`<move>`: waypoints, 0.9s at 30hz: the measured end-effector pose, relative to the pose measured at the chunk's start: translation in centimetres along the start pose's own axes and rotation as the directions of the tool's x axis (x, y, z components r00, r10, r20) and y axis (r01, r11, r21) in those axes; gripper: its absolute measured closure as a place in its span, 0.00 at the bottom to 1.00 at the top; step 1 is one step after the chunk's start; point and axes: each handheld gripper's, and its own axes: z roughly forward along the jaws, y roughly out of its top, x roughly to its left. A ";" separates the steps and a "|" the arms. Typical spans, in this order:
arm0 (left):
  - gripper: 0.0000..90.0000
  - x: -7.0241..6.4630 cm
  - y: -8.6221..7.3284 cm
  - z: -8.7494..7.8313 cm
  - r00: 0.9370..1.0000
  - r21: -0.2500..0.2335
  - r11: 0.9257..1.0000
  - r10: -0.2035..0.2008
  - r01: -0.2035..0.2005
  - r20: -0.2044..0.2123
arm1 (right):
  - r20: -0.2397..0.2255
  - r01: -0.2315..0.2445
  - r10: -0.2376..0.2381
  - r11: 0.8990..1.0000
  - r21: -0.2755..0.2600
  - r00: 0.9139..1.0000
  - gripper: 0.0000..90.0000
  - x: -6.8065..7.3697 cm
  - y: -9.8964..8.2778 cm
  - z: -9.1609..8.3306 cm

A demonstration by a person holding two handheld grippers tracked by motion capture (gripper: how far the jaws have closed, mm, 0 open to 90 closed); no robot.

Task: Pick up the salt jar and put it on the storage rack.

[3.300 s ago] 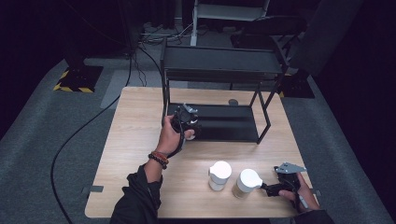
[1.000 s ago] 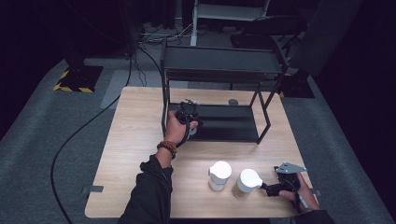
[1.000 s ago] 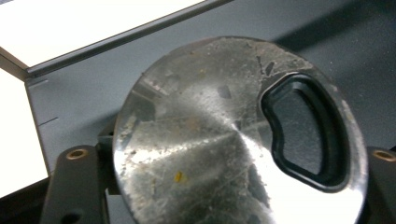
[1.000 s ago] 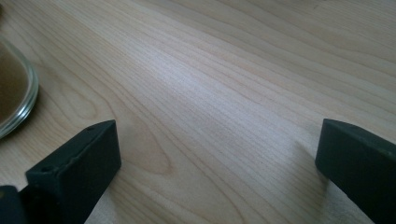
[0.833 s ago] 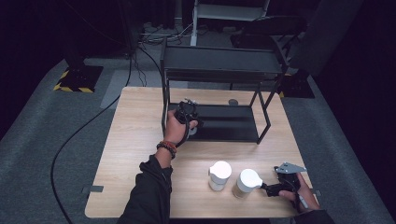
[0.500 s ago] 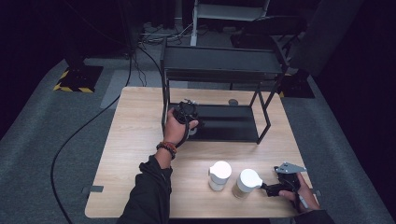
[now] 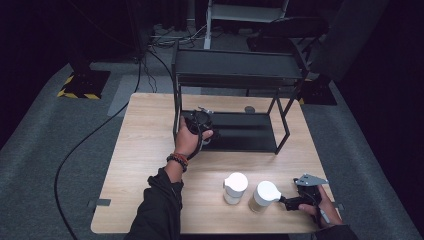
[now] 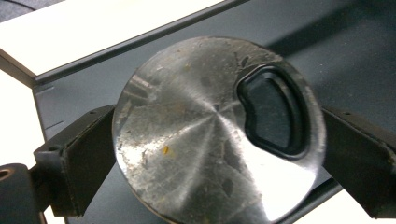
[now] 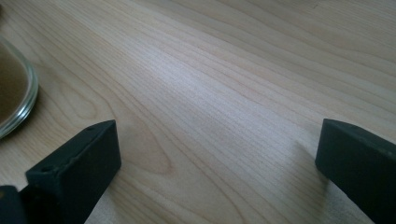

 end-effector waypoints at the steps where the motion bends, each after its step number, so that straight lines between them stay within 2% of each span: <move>1: 0.04 0.0 0.0 0.0 1.000 0.000 1.000 0.001 -0.001 0.000 | 0.000 0.000 0.000 1.000 0.000 1.000 0.00 0.0 0.0 0.0; 9: 0.04 -0.2 -0.3 -0.7 1.000 -0.016 1.000 0.010 -0.010 -0.004 | 0.000 0.000 0.000 1.000 0.000 1.000 0.00 0.0 0.0 0.0; 15: 0.03 -0.3 -0.9 -1.3 1.000 -0.049 0.998 0.027 -0.027 -0.007 | 0.003 -0.003 0.003 1.000 0.000 1.000 0.00 0.1 0.0 0.0; 27: 0.03 -0.8 -2.1 -2.8 0.997 -0.084 0.994 0.069 -0.070 -0.015 | 0.004 -0.003 0.003 1.000 0.000 1.000 0.00 0.1 0.0 0.0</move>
